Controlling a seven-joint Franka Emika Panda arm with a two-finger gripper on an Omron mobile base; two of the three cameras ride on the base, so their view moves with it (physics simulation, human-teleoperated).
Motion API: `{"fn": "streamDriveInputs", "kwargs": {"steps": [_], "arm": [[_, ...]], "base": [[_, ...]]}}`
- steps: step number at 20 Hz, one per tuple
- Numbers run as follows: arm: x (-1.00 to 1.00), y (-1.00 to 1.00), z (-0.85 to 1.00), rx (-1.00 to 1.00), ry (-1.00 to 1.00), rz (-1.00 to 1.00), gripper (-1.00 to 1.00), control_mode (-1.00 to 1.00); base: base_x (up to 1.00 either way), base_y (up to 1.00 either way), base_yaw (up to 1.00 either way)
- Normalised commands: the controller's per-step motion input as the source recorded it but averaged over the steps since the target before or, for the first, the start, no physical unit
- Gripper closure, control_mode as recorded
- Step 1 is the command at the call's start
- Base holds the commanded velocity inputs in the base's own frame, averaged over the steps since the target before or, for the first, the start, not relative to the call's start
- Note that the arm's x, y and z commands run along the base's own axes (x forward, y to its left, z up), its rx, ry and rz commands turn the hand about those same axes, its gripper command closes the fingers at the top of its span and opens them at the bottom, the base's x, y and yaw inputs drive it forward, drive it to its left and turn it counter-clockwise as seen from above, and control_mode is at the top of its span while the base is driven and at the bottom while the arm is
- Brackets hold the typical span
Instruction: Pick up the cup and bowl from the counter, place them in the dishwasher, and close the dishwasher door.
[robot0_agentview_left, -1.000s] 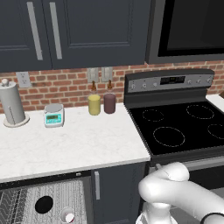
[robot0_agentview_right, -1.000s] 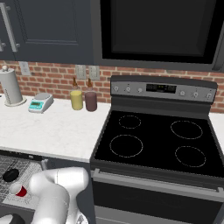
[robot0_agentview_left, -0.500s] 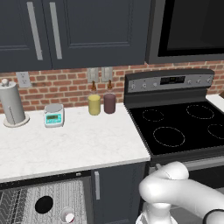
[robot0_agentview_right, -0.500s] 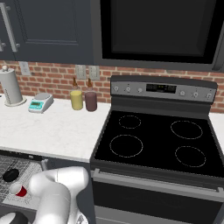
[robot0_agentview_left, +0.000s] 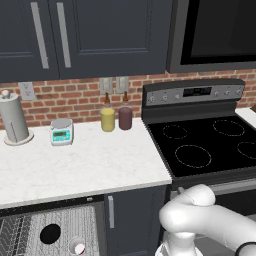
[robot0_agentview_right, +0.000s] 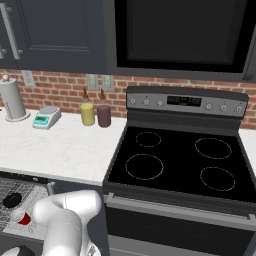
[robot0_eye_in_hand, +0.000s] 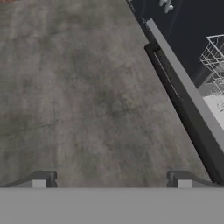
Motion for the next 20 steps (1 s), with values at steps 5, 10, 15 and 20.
{"fn": "streamDriveInputs", "kwargs": {"steps": [5,10,15,20], "arm": [[-0.72,0.0,0.0,0.0,-0.02,0.0,-1.0,-1.0],[-0.72,0.0,0.0,0.0,-0.02,0.0,-1.0,-1.0],[-0.62,0.0,-0.02,0.0,0.0,0.0,-1.0,-1.0],[-0.74,0.04,-0.13,0.0,0.0,0.0,-1.0,-1.0]], "base": [[0.0,0.0,0.0],[0.0,0.0,0.0],[0.0,0.0,0.0],[0.0,0.0,0.0]]}}
